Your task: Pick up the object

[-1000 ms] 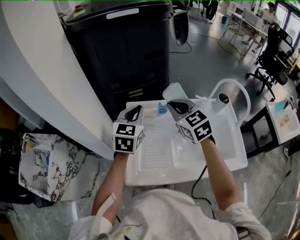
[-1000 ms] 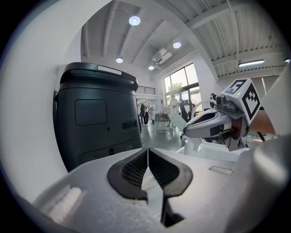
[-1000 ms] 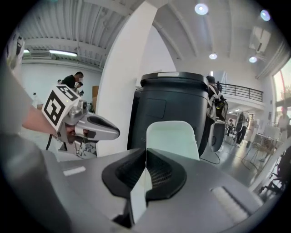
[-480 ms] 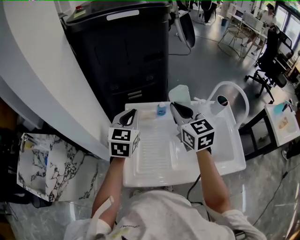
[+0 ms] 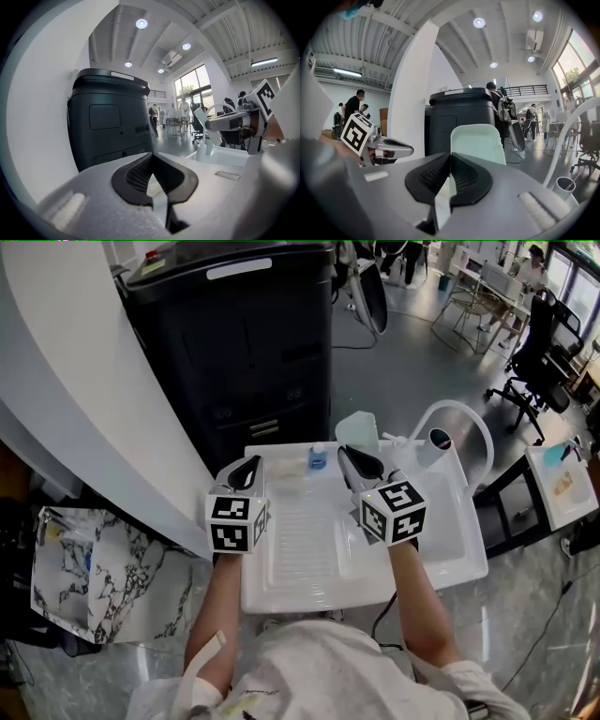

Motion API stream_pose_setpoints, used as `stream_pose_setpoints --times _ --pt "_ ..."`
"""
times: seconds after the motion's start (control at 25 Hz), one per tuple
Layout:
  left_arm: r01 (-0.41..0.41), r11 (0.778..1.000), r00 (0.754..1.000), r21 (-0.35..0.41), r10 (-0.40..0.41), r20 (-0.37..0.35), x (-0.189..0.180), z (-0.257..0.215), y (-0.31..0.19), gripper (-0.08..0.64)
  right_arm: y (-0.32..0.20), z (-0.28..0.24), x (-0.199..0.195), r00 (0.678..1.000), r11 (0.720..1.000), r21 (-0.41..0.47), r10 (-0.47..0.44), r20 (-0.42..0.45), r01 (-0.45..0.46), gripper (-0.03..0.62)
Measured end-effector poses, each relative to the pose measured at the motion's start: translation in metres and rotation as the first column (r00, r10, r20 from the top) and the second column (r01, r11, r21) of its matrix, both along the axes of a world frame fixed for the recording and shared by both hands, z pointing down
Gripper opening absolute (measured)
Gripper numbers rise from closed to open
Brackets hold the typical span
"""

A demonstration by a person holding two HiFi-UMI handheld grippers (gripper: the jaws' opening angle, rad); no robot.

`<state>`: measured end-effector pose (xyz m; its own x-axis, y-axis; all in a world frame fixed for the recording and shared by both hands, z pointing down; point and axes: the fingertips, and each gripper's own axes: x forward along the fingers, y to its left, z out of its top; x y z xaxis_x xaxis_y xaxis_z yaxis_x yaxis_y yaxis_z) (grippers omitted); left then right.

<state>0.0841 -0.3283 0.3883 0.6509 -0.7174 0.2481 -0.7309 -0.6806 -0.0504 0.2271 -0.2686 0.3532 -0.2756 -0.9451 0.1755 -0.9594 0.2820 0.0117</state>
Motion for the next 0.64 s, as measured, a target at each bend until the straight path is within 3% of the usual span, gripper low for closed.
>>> stream_pose_setpoints --times 0.64 --pt "0.013 1.0 1.0 -0.011 -0.013 0.01 -0.0029 0.0059 -0.0011 0.002 -0.0031 0.0018 -0.0016 1.0 1.0 -0.002 -0.02 0.007 0.02 0.009"
